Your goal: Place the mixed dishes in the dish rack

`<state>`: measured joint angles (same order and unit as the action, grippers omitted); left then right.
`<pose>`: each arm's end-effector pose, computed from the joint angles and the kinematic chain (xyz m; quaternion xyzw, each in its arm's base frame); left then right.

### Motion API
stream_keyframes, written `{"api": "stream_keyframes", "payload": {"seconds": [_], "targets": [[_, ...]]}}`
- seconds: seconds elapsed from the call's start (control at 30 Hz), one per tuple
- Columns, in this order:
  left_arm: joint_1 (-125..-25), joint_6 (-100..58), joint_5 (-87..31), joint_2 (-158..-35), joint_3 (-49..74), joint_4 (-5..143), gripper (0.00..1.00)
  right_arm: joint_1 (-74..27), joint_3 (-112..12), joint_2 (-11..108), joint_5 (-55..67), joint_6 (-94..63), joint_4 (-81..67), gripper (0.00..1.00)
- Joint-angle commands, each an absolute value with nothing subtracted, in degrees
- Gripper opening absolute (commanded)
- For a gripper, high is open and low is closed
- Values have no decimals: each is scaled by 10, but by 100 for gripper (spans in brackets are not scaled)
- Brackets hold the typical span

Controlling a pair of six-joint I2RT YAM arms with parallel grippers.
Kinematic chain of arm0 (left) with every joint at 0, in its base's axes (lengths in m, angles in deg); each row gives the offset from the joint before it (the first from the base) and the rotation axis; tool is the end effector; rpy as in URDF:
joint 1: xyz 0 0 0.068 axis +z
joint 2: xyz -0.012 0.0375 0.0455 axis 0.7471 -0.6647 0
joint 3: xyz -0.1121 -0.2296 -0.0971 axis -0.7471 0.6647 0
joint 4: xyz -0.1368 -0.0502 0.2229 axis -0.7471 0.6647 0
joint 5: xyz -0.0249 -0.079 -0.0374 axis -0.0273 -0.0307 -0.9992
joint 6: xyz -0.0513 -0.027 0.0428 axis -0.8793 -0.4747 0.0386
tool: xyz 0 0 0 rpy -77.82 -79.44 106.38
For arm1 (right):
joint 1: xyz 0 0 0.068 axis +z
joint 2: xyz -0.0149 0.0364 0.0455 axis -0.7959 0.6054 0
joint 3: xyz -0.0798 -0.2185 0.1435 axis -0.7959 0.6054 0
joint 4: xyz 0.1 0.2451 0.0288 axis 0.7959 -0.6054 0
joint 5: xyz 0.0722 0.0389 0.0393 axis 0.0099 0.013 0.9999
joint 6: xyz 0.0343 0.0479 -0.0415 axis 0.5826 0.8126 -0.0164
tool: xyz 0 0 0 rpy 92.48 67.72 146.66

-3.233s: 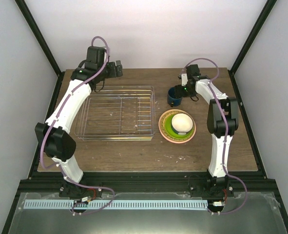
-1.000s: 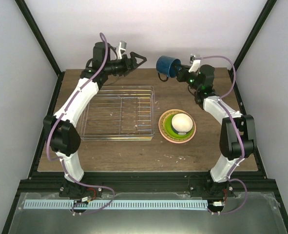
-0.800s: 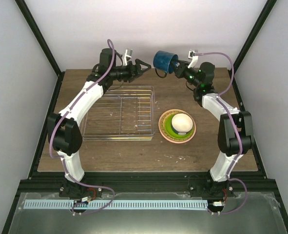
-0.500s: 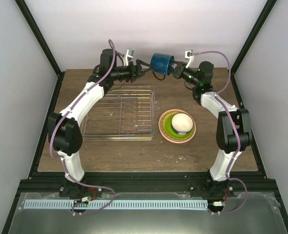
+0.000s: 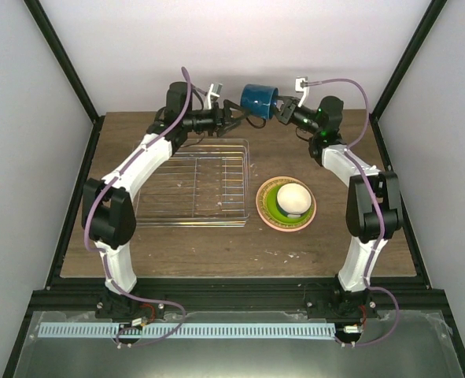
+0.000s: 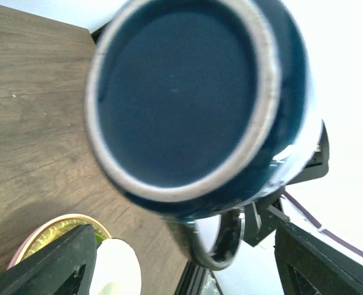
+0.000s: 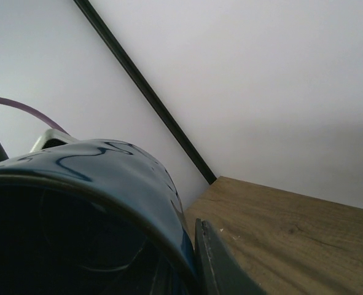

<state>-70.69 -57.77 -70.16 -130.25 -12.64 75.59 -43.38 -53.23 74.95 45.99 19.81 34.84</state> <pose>0.4173 -0.2211 0.3444 0.0885 0.7603 -0.5922 0.2519 0.4473 0.1184 0.3216 -0.1397 0.6398 0.5372 0.5315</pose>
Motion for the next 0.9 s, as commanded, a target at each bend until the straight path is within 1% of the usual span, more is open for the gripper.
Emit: {"api": "stream_keyframes", "payload": {"seconds": [0.0, 0.2, 0.33, 0.53, 0.87], "targets": [[-712, -590, -734, -1309, -123, 717, 79, -428, -571, 752, 475, 222, 399, 1], [-712, -600, -748, -1311, -119, 699, 69, -428, -568, 757, 488, 225, 393, 1], [-713, -607, -757, -1317, -120, 693, 66, -427, -564, 758, 491, 231, 401, 1], [-713, -614, -766, -1326, -125, 681, 65, -425, -565, 768, 499, 264, 429, 1], [-713, -618, -771, -1330, -128, 670, 52, -415, -564, 775, 507, 278, 436, 1]]}}
